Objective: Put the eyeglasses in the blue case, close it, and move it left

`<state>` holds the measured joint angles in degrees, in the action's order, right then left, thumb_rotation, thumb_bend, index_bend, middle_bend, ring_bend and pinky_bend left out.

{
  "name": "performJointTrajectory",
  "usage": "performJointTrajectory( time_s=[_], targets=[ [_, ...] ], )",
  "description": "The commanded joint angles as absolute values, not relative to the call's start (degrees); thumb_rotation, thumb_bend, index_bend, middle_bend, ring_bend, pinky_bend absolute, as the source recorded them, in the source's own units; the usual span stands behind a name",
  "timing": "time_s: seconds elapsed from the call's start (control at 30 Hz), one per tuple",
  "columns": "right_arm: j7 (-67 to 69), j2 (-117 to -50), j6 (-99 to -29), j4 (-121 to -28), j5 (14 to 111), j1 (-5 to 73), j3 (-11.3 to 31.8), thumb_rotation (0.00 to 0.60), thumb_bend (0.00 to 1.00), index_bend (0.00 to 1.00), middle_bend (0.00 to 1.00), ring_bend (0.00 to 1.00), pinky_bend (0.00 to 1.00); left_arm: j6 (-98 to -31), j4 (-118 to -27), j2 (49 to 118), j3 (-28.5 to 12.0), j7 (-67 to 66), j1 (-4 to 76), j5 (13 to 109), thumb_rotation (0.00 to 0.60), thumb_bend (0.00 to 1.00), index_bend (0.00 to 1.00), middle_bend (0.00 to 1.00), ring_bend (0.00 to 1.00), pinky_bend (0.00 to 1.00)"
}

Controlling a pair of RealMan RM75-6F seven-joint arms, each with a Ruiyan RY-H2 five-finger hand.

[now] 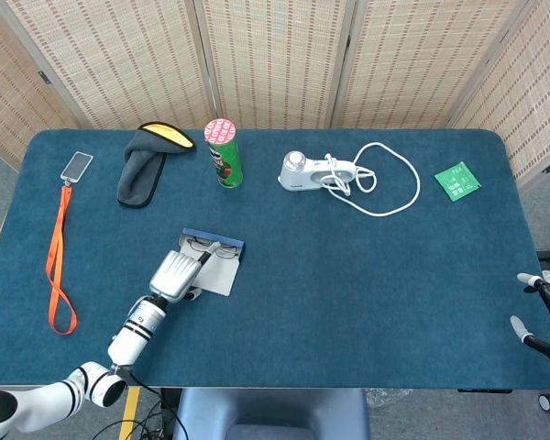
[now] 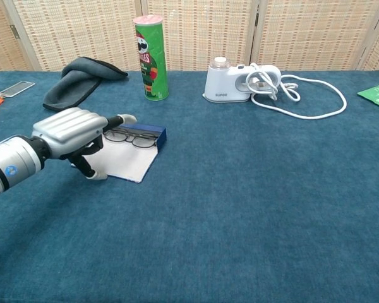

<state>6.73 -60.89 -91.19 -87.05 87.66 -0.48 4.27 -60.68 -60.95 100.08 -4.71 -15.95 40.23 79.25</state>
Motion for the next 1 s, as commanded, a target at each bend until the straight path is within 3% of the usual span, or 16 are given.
performJointTrajectory(
  time_s=[0.03, 1.0],
  targets=[
    [6.69, -60.89, -91.23, -87.04, 87.68, -0.46, 4.31, 0.600, 0.27, 0.25, 0.40, 0.36, 0.26, -60.66, -60.25, 100.59, -4.82, -15.59, 40.16, 79.32, 0.600, 0.20, 0.08, 0.96, 0.89, 0.95],
    [7.18, -60.88, -91.83, -86.75, 87.45, -0.90, 4.38, 0.600, 0.27, 0.25, 0.40, 0.36, 0.26, -58.62, -51.57, 105.13, -9.93, -14.12, 42.20, 75.94, 0.600, 0.20, 0.08, 0.96, 0.89, 0.95]
  ],
)
